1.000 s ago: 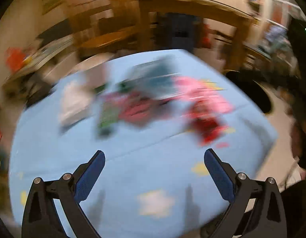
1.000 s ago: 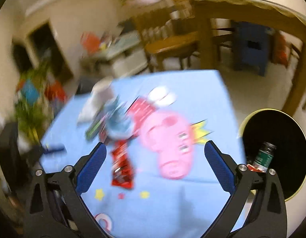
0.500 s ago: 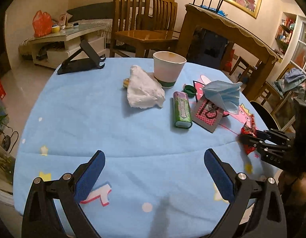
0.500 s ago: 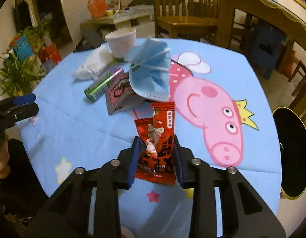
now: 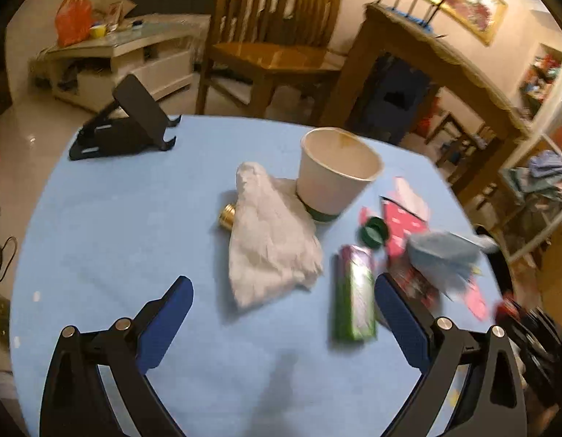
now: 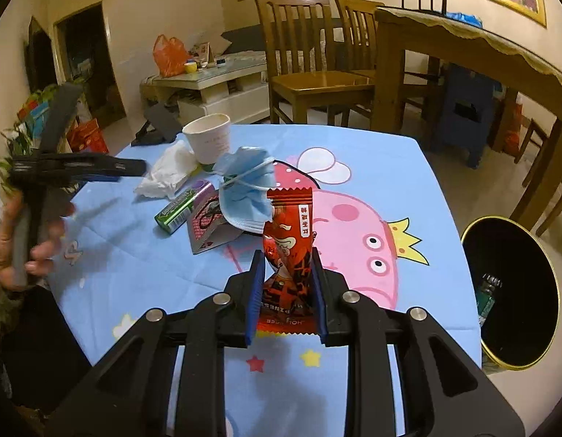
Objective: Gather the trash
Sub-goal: 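Grasp the red snack wrapper with the right tool while the left tool grasps the white tissue, then carry the wrapper and tissue to the bin and open both tools, then grasp the blue face mask with the right tool while the left tool grasps the small gold cap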
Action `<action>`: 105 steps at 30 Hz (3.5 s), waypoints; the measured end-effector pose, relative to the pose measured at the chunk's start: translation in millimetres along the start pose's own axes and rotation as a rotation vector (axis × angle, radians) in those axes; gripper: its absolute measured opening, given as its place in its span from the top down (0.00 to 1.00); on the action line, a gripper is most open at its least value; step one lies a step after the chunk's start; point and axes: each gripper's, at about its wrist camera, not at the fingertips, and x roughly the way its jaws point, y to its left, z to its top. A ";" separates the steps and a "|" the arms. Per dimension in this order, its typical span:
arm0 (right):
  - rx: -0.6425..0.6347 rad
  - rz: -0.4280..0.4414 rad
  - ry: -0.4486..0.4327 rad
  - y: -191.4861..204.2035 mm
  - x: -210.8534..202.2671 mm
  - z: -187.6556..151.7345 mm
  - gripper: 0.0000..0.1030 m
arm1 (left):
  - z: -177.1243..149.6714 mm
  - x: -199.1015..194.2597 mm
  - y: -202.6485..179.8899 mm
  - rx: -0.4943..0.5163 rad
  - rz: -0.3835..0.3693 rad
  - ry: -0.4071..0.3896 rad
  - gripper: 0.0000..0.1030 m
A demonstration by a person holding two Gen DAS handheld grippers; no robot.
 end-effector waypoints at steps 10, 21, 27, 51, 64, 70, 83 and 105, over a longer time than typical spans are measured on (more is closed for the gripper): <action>0.038 0.037 -0.034 -10.0 -4.6 9.5 0.71 | -4.2 31.2 -19.7 -0.012 0.090 0.069 0.91; 0.057 0.051 -0.056 -14.3 -11.8 13.8 0.70 | -56.7 -57.1 13.7 -0.059 0.077 -0.039 0.96; 0.051 0.037 -0.043 -13.0 -11.1 10.0 0.72 | -47.3 -98.9 -14.7 0.006 0.114 -0.148 0.96; 0.369 -0.178 -0.163 -173.7 -56.7 16.7 0.75 | -30.6 -65.7 -234.5 0.378 -0.157 -0.132 0.95; 0.539 -0.397 -0.088 -251.8 -51.1 -14.0 0.22 | -32.1 5.7 -340.1 0.499 -0.257 -0.029 0.95; 0.631 -0.497 -0.111 -277.3 -77.0 -29.3 0.13 | -36.3 44.5 -378.9 0.537 -0.276 0.037 0.95; 0.807 -0.528 -0.256 -319.0 -146.9 -62.2 0.11 | -47.3 101.1 -444.1 0.595 -0.278 0.124 0.35; 0.469 -0.276 -0.297 -223.0 -111.3 -3.2 0.05 | -62.0 -45.8 -254.6 0.445 -0.172 -0.088 0.26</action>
